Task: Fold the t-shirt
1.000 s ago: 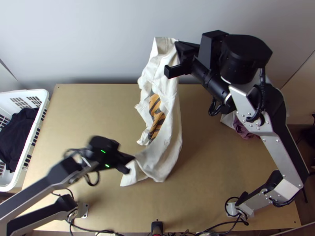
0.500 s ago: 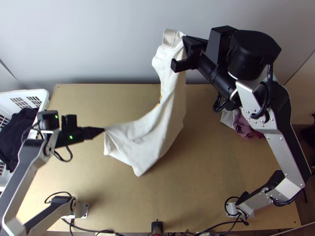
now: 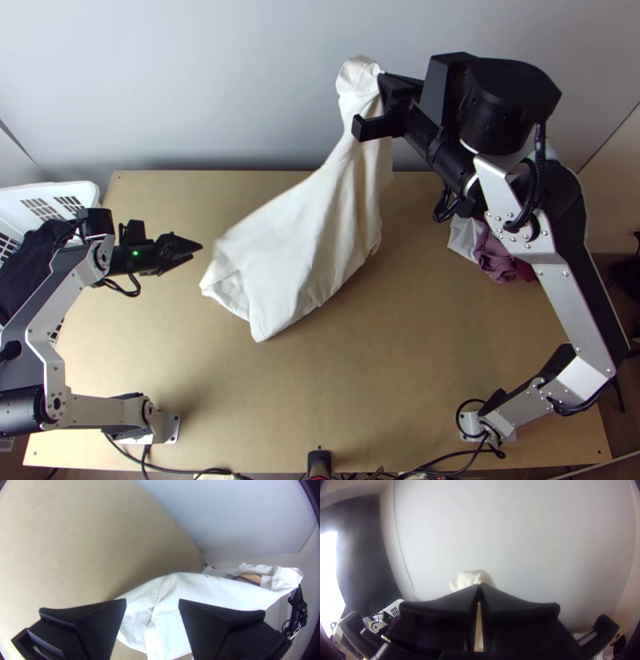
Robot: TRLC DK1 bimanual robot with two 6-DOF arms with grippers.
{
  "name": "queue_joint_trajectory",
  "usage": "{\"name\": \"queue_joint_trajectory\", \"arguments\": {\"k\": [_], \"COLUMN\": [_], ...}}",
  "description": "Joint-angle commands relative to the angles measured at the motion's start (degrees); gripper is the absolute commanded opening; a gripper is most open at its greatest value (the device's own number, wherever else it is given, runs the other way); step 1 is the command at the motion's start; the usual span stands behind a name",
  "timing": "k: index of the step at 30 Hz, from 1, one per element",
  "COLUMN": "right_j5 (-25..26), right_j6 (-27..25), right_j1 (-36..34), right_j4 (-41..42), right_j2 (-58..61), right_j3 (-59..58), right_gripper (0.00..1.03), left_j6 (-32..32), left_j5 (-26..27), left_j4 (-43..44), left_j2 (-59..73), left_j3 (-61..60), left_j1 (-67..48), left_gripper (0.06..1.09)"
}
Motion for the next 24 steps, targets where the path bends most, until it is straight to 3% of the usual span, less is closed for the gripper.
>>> {"name": "queue_joint_trajectory", "arguments": {"k": [1,12,15,20,24], "right_j5": [-0.05,0.04,0.04,0.04,0.04], "right_j6": [0.33,0.41,0.41,0.33,0.33], "right_j1": [0.24,0.59,0.77,0.94,0.94], "right_j4": [-0.39,-0.22,-0.31,-0.39,-0.92], "right_j2": [0.94,1.91,2.00,2.00,1.56], "right_j3": [-0.65,-0.47,-0.56,-0.56,-0.65], "right_gripper": [0.03,0.03,0.03,0.03,0.03], "left_j6": [2.87,-1.88,-5.48,-16.29,-19.72], "left_j5": [2.33,0.84,-4.00,-14.19,-20.25], "left_j4": [-6.16,-8.79,-4.84,9.58,15.99], "left_j2": [-1.37,-16.75,-18.33,-16.49,-12.44], "left_j3": [-0.21,-6.45,-9.97,-15.86,-14.98], "left_j1": [0.19,-4.47,-11.67,-24.50,-30.31], "left_gripper": [1.02,1.02,1.02,1.02,1.02]}}
